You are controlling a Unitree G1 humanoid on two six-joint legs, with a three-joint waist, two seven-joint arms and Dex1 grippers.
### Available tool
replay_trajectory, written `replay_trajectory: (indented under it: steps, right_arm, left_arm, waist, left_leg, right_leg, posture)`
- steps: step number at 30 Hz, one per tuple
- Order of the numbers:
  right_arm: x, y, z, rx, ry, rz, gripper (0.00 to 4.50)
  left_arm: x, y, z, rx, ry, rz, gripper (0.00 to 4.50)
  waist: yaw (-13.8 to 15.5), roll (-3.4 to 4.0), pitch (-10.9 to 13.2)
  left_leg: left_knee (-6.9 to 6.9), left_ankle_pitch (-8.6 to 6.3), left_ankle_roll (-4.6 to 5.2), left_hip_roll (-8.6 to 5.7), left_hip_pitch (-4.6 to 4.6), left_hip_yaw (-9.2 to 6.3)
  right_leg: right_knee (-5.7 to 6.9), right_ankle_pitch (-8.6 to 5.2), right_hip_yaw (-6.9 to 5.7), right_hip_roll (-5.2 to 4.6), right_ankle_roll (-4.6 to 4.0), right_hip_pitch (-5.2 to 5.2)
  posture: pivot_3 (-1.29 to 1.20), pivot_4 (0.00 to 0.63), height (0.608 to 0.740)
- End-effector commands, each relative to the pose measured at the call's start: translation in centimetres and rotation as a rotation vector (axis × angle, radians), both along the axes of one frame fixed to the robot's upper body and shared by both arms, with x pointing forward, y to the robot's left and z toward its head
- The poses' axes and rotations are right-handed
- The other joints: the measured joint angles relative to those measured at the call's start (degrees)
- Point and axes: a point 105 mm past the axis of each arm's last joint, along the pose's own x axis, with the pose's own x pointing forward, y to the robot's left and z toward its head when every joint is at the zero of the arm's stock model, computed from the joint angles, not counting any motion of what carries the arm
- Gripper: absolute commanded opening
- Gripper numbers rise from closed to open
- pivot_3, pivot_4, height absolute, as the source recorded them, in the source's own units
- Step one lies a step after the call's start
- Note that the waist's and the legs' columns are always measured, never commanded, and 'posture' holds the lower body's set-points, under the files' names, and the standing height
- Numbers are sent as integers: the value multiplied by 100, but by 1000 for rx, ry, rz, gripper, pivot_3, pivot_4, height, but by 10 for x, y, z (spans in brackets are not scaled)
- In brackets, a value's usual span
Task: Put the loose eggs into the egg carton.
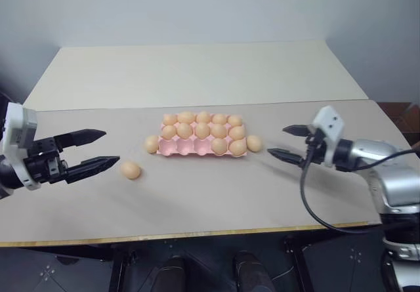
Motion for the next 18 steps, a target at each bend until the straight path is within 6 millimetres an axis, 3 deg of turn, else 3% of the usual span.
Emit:
replay_trajectory:
  steps: [1, 12, 15, 18]
  right_arm:
    - [19, 4, -2, -50, -46, -3, 4490]
    - [53, 25, -26, -61, -9, 8, 4490]
    - [59, 28, -23, -30, -15, -2, 3900]
    - [55, 31, -17, -3, -22, 26, 2913]
  left_arm:
    - [-1, -4, 6, 7, -17, -12, 4500]
    - [-5, -4, 6, 7, -12, -1, 4500]
    - [-5, -4, 6, 7, -15, 3, 4500]
    - [-6, -3, 6, 11, -16, 5, 4500]
  waist:
    - [0, 0, 0]
    - [-18, 0, 0]
    - [-38, 0, 0]
    - [-46, 0, 0]
  left_leg:
    - [0, 0, 0, -1, -12, 0]
    - [3, 1, -1, 0, -27, -1]
    - [3, 1, -1, 0, -28, -1]
    - [3, 1, -1, 0, -29, -2]
  right_leg:
    - [0, 0, 0, -1, 0, -13]
    - [4, 2, -1, 0, -2, -28]
    - [3, 2, -1, 0, -2, -29]
    - [4, 2, -1, 0, -2, -29]
  posture:
    - [0, 150, 740]
    - [0, 150, 740]
    - [0, 150, 740]
    - [0, 150, 740]
